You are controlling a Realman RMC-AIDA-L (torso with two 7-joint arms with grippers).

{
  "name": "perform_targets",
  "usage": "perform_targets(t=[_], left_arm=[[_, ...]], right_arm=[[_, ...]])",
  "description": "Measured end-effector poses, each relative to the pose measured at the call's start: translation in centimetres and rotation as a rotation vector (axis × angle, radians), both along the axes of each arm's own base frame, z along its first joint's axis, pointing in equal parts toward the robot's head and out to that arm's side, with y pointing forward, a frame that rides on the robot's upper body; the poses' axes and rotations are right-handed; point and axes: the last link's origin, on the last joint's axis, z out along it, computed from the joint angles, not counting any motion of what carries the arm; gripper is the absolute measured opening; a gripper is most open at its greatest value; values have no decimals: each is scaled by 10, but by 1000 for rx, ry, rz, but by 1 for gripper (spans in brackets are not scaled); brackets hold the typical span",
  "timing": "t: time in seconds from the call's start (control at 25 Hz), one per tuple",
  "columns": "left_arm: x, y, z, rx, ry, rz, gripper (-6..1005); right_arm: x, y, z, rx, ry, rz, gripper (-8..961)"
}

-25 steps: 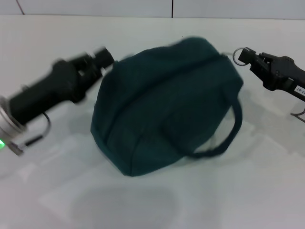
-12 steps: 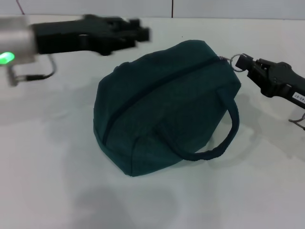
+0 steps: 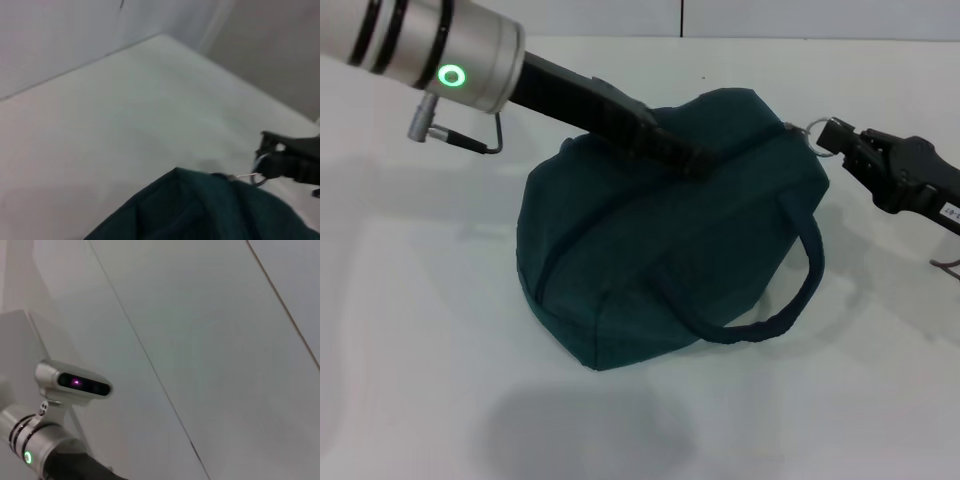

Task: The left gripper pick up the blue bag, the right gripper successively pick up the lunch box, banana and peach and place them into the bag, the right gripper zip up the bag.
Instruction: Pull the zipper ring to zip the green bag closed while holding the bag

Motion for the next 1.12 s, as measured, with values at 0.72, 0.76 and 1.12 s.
perform_targets(t=[0.72,0.76,1.12], left_arm=[[3,-1,-3,22,4,10,382],[3,-2,-3,19,5,11,349],[6,-8,1,-28,-24,1,191]], right_arm=[[6,-3,0,-1,2,-23,6],[6,-3,0,0,2,-24,6],[20,1,1,48,-40,-102,7]])
